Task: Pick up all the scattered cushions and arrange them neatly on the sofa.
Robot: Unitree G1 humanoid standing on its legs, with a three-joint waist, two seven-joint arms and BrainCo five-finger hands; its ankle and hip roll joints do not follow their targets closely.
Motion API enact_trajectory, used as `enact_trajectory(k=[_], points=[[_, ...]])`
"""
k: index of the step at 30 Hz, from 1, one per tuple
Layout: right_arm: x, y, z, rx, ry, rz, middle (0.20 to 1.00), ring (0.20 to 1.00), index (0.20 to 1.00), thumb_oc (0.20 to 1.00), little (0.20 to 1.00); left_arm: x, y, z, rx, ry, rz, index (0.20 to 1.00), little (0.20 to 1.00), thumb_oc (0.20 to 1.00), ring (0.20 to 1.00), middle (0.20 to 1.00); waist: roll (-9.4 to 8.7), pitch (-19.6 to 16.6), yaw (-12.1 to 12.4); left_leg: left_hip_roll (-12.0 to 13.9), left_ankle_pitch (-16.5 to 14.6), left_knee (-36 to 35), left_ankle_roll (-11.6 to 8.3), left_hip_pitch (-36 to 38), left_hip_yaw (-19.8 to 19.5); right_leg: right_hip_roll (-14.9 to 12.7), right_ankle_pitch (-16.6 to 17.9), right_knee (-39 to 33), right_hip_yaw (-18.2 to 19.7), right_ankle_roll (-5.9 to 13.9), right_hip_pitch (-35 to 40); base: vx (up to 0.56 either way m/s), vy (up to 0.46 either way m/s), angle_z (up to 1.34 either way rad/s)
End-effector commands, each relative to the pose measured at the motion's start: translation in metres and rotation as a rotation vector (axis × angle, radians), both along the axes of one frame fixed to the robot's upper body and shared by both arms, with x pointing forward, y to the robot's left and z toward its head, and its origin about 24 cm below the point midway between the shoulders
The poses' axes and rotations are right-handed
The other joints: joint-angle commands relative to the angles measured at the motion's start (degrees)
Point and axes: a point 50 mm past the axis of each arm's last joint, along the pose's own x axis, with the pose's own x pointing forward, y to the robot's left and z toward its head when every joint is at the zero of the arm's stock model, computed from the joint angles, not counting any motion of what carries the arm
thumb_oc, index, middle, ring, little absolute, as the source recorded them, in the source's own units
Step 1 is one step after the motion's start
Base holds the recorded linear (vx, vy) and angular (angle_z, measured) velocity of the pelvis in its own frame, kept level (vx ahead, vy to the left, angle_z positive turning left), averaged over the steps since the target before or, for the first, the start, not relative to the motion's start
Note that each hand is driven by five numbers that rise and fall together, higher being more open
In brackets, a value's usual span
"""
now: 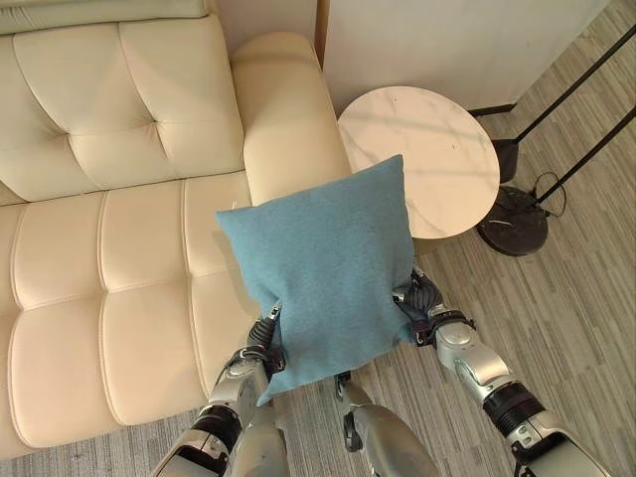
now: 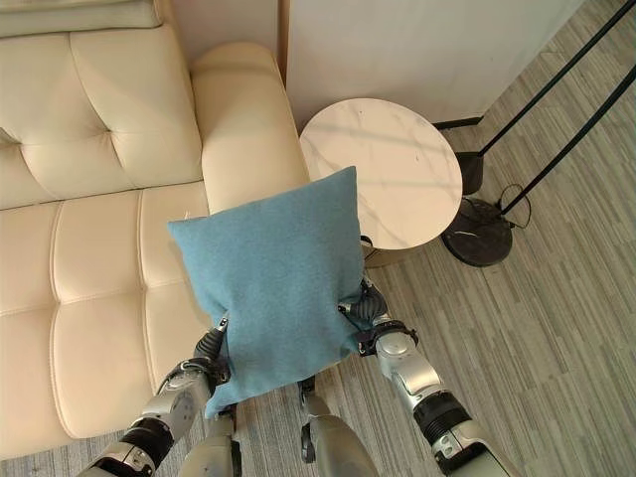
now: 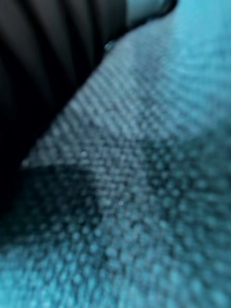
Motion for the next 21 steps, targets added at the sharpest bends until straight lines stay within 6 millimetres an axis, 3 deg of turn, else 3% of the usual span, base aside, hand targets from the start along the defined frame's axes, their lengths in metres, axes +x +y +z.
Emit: enact_trajectory(k=[1, 2, 3, 4, 7, 11, 21], points=[[-0.027, 0.111, 0.004, 0.359, 0.077, 0.381, 1.0, 1.0, 1.0, 1.0, 1.0, 0.02, -0.109, 0.031, -0.274, -0.117, -0.296, 0.498, 0.498, 0.498, 0.498, 0.498, -0.48, 0.82, 1.87, 1.53, -1.18, -0.36, -2.26, 0.01, -0.15, -6.18, -7.86, 0.83, -2.49, 5.49, 1.68, 0.0, 0.0, 0.0], [-0.028, 0.115, 0.004, 0.367, 0.083, 0.401, 1.0, 1.0, 1.0, 1.0, 1.0, 0.02, -0.113, 0.034, -0.303, -0.129, -0.304, 0.401, 0.401, 0.401, 0.401, 0.401, -0.4, 0.99, 2.01, 1.58, -1.19, -0.36, -2.31, 0.04, -0.18, -6.19, -7.92, 0.83, -2.59, 5.5, 1.78, 0.0, 0.0, 0.0], [-0.028, 0.115, 0.004, 0.367, 0.083, 0.401, 1.0, 1.0, 1.0, 1.0, 1.0, 0.02, -0.113, 0.034, -0.303, -0.129, -0.304, 0.2, 0.2, 0.2, 0.2, 0.2, -0.4, 1.0, 2.01, 1.58, -1.2, -0.36, -2.31, 0.06, -0.18, -6.19, -7.92, 0.83, -2.6, 5.5, 1.8, 0.0, 0.0, 0.0], [-0.03, 0.121, 0.004, 0.383, 0.095, 0.428, 0.2, 0.2, 0.2, 0.2, 0.2, 0.019, -0.123, 0.041, -0.359, -0.154, -0.325, 0.2, 0.2, 0.2, 0.2, 0.2, -0.27, 1.13, 2.23, 1.58, -1.28, -0.36, -2.38, 0.24, -0.23, -6.22, -7.98, 0.76, -2.67, 5.48, 2.02, 0.0, 0.0, 0.0], [-0.032, 0.125, 0.005, 0.421, 0.104, 0.443, 0.2, 0.2, 0.2, 0.2, 0.2, 0.018, -0.13, 0.047, -0.412, -0.178, -0.337, 0.2, 0.2, 0.2, 0.2, 0.2, -0.14, 1.2, 2.38, 1.56, -1.41, -0.36, -2.43, 0.46, -0.3, -6.28, -8.0, 0.67, -2.75, 5.48, 2.26, 0.0, 0.0, 0.0], [-0.044, 0.14, 0.002, 0.604, 0.161, 0.469, 0.2, 0.2, 0.2, 0.2, 0.2, 0.018, -0.145, 0.06, -0.555, -0.218, -0.342, 0.2, 0.2, 0.2, 0.2, 0.2, 0.51, 1.62, 2.54, 1.39, -1.74, -0.36, -2.43, 1.23, -0.6, -6.38, -8.18, 0.87, -2.71, 5.51, 2.9, 0.0, 0.0, 0.0], [-0.056, 0.145, 0.001, 0.795, 0.207, 0.487, 0.2, 0.2, 0.2, 0.2, 0.2, 0.017, -0.143, 0.076, -0.584, -0.328, -0.382, 0.2, 0.2, 0.2, 0.2, 0.2, 1.26, 0.71, 3.04, 0.82, -2.86, -0.36, -1.89, 3.09, -0.42, -7.21, -8.52, 1.27, -3.11, 6.08, 4.63, -0.02, 0.044, 0.07]])
